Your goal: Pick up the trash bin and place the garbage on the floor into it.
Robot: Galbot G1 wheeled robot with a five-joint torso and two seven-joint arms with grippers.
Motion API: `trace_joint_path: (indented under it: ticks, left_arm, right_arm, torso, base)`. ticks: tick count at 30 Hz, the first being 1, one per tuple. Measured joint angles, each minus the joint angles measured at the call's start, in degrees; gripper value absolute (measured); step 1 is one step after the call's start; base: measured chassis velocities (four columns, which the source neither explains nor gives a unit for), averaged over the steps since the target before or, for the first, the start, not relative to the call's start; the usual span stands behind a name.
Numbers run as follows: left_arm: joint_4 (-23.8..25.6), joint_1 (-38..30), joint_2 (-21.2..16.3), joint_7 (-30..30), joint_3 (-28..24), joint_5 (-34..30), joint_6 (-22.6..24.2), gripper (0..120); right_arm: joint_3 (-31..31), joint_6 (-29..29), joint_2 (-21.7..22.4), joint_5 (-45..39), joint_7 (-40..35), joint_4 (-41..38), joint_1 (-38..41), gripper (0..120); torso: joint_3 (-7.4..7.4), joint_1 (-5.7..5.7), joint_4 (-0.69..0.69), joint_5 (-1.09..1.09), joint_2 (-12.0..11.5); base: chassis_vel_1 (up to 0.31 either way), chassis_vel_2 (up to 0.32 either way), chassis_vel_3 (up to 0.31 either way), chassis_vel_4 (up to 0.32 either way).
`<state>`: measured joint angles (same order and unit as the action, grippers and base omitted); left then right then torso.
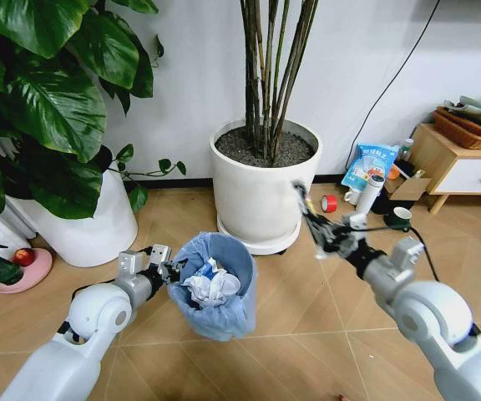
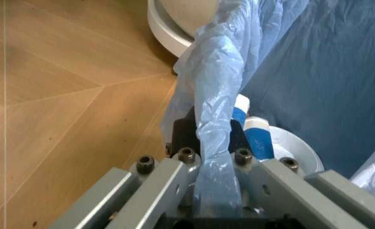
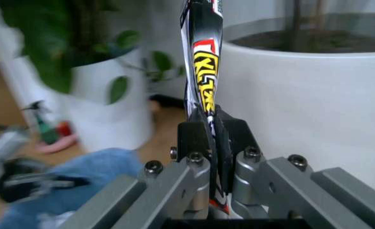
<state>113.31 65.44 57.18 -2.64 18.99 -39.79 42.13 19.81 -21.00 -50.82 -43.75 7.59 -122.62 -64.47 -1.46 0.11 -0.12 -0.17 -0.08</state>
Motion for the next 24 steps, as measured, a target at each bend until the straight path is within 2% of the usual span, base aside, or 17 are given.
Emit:
trace_joint_path:
  ticks: [3,5,7,13,15,20,24]
  left_arm:
    - [-0.4,-0.3,0.2,0.0,-0.2,-0.1,0.0,0]
    - [-0.5,-0.4,0.3,0.0,-0.2,-0.1,0.0,0]
    - [-0.9,-0.8,0.7,-0.1,-0.5,-0.2,0.0,0]
    - [-1.3,-1.5,1.2,-0.2,-1.4,-0.4,0.0,0]
    - [-1.9,-2.0,1.6,-0.7,-1.9,-1.1,0.0,0]
    - [-2.6,-2.4,1.9,-0.7,-1.9,-1.2,0.0,0]
    - [-2.8,-2.8,2.2,-0.7,-1.9,-1.3,0.0,0]
  right_arm:
    - [-6.7,1.2,-0.2,-1.7,1.2,1.9,5.0,0]
    - [-8.4,1.3,-0.4,-2.4,1.2,2.1,5.9,0]
    - [-12.6,1.5,-0.9,-3.4,1.2,3.0,8.4,0]
    - [-17.7,1.8,-1.9,-3.5,1.3,5.0,11.6,0]
    - [-21.8,1.8,-3.5,-3.1,1.3,7.9,14.6,0]
    - [-23.8,1.3,-4.6,-1.3,1.4,10.1,15.9,0]
    - [-25.3,0.4,-5.4,-0.2,1.0,11.1,16.1,14]
  torso:
    - [0.00,0.00,0.00,0.01,0.0]
    - [0.00,0.00,-0.01,0.00,0.0]
    - [0.00,0.00,0.00,-0.01,0.0]
    - [0.00,0.00,-0.01,-0.01,0.0]
    - [0.00,0.00,-0.01,0.00,0.0]
    - [0.00,0.00,0.00,-0.01,0.0]
    - [0.00,0.00,-0.01,-0.01,0.0]
  base:
    - [0.000,0.000,0.000,0.000]
    - [0.000,0.000,0.000,0.000]
    - [0.000,0.000,0.000,0.000]
    - [0.000,0.000,0.000,0.000]
    - [0.000,0.000,0.000,0.000]
    - [0.000,0.000,0.000,0.000]
    - [0.000,0.000,0.000,0.000]
